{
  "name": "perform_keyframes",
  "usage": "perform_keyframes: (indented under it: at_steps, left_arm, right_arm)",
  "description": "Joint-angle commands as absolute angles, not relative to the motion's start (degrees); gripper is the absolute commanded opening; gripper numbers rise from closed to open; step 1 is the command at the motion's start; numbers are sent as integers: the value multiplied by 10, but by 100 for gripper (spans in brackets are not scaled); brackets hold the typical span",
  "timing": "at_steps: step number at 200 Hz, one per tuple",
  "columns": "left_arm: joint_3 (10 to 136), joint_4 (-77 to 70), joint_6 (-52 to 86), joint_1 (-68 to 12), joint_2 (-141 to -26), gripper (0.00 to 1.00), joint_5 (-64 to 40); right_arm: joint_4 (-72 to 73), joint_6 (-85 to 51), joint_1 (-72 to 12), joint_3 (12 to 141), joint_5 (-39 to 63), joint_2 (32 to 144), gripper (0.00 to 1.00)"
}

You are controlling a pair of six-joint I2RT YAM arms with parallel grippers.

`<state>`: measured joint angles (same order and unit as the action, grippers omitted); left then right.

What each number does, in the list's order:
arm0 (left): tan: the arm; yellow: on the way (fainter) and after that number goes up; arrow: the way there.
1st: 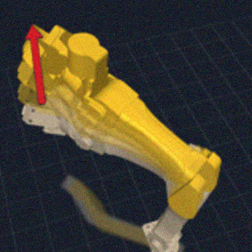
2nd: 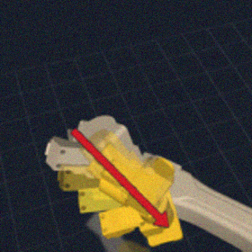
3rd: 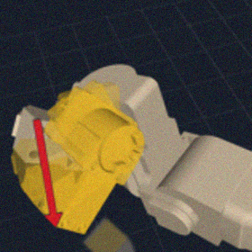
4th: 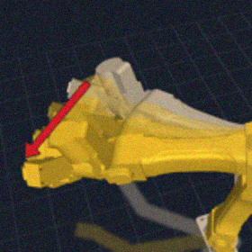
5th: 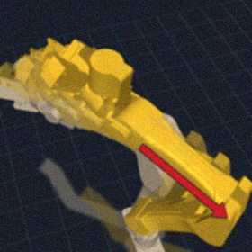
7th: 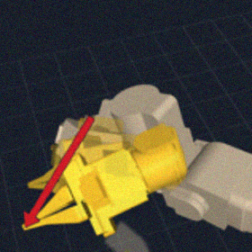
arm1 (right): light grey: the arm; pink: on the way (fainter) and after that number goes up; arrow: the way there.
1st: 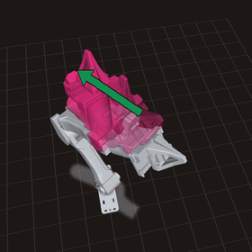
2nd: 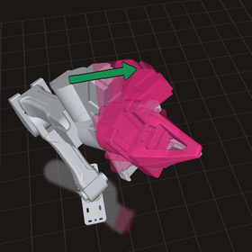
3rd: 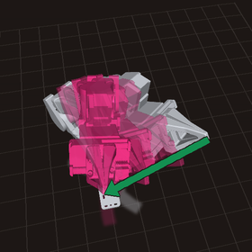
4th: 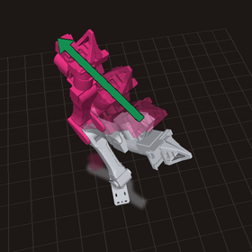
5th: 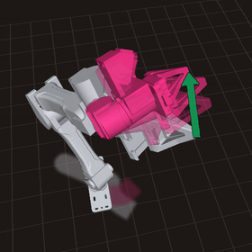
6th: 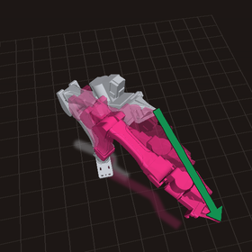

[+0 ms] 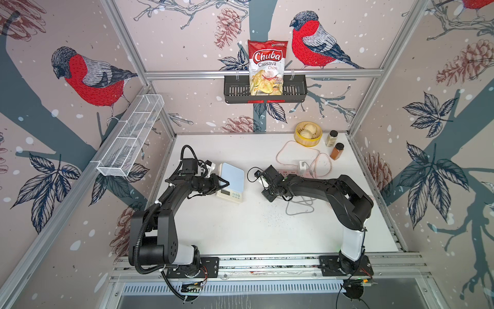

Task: Charge the electronic scale
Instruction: Pick up the charging cable from the center of the board.

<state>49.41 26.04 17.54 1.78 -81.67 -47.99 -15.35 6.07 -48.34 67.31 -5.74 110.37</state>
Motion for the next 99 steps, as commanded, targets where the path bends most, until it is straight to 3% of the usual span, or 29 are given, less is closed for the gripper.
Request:
perform_keyframes:
  at_steps: [1,28,69,99]
  left_arm:
    - [496,262,159,20,-810,20,-497]
    - [504,269,150,24,-810,20,-500]
    - [525,273,141,26,-811,20,-519]
    - [525,248,152,25,-805,21,-564]
  right_arm:
    - [-176,66,-482,672,-44,1101,0]
    - [-163,66,-469,650,31,1055,0]
    - [-146,79,-429,622,259,973,0]
    - [-138,98,-426,622,354,945,0]
